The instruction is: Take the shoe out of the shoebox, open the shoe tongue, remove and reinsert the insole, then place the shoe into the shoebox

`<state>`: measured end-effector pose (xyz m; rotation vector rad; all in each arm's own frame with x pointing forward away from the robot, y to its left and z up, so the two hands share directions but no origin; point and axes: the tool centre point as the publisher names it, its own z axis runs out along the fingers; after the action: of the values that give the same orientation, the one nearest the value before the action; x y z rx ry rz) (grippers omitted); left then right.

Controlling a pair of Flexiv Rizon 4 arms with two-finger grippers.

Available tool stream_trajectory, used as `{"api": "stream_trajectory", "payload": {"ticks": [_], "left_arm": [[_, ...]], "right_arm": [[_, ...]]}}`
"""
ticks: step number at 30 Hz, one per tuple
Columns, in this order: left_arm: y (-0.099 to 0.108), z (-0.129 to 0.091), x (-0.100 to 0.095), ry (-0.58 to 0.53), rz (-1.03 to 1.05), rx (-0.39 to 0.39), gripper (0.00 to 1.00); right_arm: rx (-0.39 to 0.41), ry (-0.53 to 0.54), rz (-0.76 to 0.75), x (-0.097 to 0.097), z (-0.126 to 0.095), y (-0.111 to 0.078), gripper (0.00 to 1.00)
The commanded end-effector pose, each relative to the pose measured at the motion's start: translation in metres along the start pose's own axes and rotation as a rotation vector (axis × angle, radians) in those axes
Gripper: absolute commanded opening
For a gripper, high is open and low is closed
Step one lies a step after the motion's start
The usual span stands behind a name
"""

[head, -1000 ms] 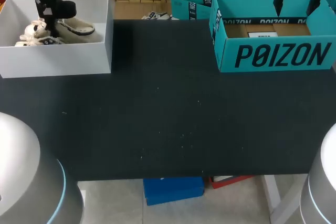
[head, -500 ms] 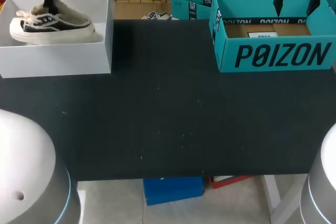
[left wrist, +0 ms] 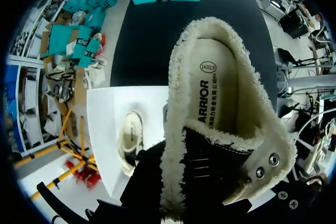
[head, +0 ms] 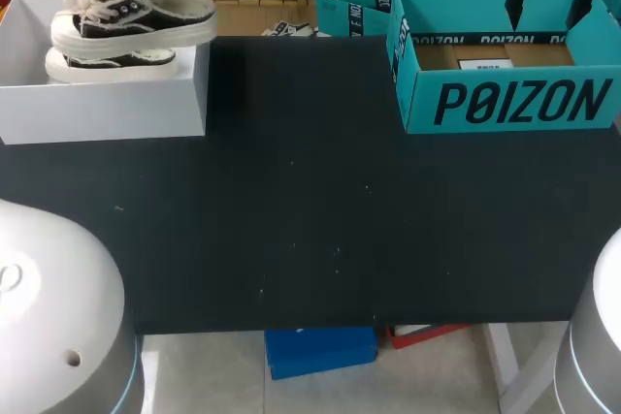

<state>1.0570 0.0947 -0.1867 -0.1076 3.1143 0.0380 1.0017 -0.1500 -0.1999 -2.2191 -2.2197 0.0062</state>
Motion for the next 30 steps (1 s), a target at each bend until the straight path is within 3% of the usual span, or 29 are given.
{"api": "stream_trajectory", "payload": {"ticks": [1,6,14,23,30], "left_arm": [[-0.03,-0.025,0.06,-0.133,0.009,-0.002,0.0],[-0.07,-0.014,0.098,-0.106,0.044,0.013,0.0],[-0.126,0.017,0.141,-0.059,0.101,0.016,0.0],[-0.171,0.056,0.168,-0.028,0.145,-0.016,0.0],[-0.188,0.096,0.179,0.011,0.16,-0.019,0.0]], "right_arm": [[0.001,0.0,0.0,0.0,0.0,0.001,1.0],[0.001,0.0,0.0,0.0,0.0,0.001,1.0],[0.001,0.0,0.0,0.0,0.0,0.001,1.0],[0.001,0.0,0.0,0.0,0.0,0.001,1.0],[0.001,0.0,0.0,0.0,0.0,0.001,1.0]]}}
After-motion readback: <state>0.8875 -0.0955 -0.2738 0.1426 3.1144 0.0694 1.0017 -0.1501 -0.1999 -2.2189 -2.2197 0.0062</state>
